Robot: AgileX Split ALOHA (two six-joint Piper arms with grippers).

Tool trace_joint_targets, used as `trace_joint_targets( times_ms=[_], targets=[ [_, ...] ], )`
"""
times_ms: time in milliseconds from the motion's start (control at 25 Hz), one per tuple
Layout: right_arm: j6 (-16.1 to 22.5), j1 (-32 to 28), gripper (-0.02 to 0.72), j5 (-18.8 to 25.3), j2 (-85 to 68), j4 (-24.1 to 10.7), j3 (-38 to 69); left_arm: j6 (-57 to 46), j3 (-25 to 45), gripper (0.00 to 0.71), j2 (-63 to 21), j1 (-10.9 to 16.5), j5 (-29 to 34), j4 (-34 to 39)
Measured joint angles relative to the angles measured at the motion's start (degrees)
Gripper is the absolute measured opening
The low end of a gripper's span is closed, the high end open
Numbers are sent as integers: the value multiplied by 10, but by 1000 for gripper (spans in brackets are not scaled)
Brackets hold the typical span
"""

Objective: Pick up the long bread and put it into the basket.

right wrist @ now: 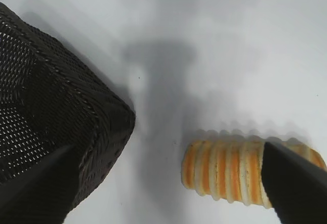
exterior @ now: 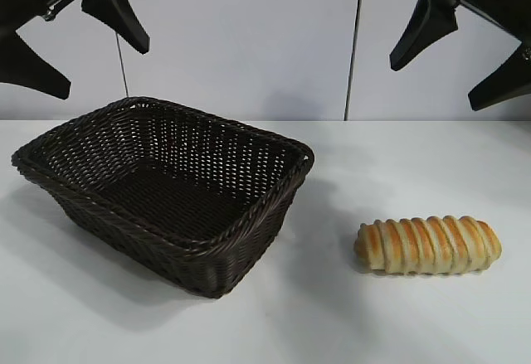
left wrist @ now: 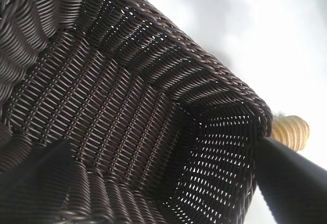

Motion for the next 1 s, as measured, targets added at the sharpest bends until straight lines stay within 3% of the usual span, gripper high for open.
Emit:
trace_joint_targets(
  times_ms=[1000],
  targets=[
    [0,0,695,2,0,0,0,0,0,695,0,0,-21,0]
  ],
)
